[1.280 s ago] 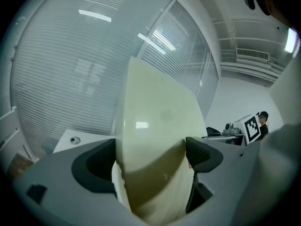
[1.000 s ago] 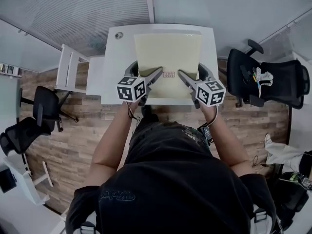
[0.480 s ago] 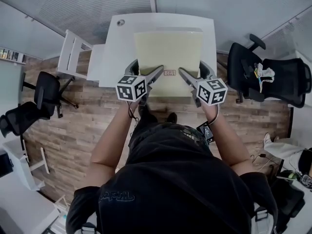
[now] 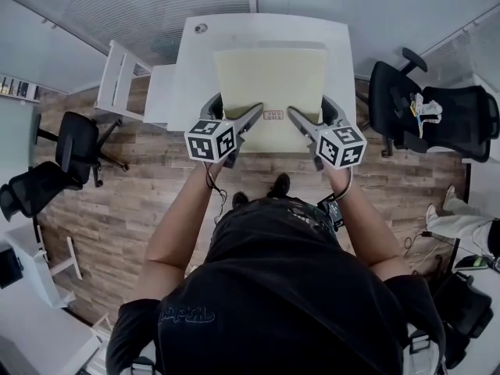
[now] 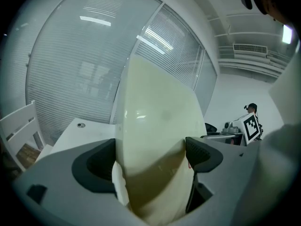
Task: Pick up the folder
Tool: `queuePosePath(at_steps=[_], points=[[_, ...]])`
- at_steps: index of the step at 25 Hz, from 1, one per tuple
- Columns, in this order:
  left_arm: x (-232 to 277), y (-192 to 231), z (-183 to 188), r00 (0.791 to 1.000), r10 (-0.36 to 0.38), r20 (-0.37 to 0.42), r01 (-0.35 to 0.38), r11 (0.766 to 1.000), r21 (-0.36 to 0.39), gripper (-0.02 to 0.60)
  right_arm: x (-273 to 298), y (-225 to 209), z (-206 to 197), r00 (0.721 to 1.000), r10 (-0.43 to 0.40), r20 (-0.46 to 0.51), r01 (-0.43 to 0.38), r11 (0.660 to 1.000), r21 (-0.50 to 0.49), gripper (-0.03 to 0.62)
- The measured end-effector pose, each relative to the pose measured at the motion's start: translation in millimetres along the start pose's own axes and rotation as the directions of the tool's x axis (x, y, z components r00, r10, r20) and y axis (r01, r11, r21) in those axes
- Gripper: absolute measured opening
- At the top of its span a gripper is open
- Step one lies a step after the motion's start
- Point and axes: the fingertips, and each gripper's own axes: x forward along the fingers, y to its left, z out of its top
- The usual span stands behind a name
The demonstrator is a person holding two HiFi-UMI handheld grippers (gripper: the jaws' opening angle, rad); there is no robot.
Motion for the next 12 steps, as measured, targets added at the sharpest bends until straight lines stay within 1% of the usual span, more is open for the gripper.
queuePosePath(at_steps=[6,12], points=[[-44,18,-3,1.000,-0.023,0.003,0.023,1.000,0.017,0.468,2,50,-7,1.000,-0.026,0.014,0.026,1.000,-0.005,0.380],[-90,24,-12,0.999,-0.041,0.016,0.041,0.998,0.043,0.468,-8,98,-17,0.998,-0.050,0.037,0.051,0.999,-0.012,0.381]])
